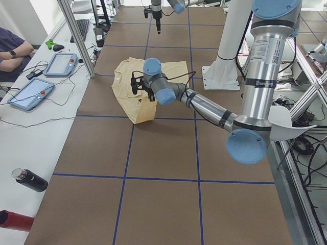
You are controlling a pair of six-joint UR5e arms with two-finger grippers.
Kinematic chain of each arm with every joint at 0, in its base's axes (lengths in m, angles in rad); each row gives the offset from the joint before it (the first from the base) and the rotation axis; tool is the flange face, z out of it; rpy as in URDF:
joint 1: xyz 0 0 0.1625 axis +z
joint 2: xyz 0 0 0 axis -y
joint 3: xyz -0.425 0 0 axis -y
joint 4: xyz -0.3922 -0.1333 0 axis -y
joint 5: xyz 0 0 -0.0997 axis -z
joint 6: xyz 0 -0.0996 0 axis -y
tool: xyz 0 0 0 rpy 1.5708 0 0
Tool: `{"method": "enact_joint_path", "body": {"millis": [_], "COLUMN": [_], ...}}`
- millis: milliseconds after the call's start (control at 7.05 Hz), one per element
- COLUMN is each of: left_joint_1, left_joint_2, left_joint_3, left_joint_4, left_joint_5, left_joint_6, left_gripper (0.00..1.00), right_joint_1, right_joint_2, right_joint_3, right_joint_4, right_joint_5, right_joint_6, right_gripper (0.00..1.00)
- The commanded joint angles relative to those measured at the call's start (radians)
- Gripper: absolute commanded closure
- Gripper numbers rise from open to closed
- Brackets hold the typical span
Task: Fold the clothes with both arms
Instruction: 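Grasp the other sleeve cuff with the left gripper and carry it across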
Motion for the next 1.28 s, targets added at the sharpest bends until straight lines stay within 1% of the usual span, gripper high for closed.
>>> {"method": "enact_joint_path", "body": {"millis": [0, 284, 426, 568, 709, 851, 1135], "left_joint_1": [-0.005, 0.029, 0.099, 0.191, 0.252, 0.300, 0.323], "left_joint_2": [-0.339, -0.599, -0.667, -0.669, -0.671, -0.677, -0.687], "left_joint_3": [0.171, 0.322, 0.345, 0.390, 0.507, 0.596, 0.655], "left_joint_4": [0.102, 0.094, 0.082, -0.047, -0.232, -0.327, -0.347], "left_joint_5": [-0.022, -0.022, -0.020, -0.005, 0.100, 0.198, 0.221], "left_joint_6": [-0.165, -0.358, -0.433, -0.483, -0.559, -0.575, -0.574], "left_gripper": [1.00, 1.00, 1.00, 1.00, 1.00, 1.00, 1.00], "right_joint_1": [0.005, 0.007, 0.008, 0.007, 0.007, 0.005, 0.004], "right_joint_2": [-0.047, -0.056, -0.056, -0.054, -0.054, -0.053, -0.048], "right_joint_3": [0.030, 0.024, 0.012, 0.000, -0.002, -0.006, -0.010], "right_joint_4": [0.005, 0.005, 0.005, 0.008, 0.008, 0.008, 0.008], "right_joint_5": [-0.009, -0.013, -0.013, -0.013, -0.013, -0.013, -0.013], "right_joint_6": [-0.025, -0.025, -0.025, -0.025, -0.023, -0.022, -0.020], "right_gripper": [0.00, 0.00, 0.00, 0.00, 0.00, 0.00, 0.00]}}
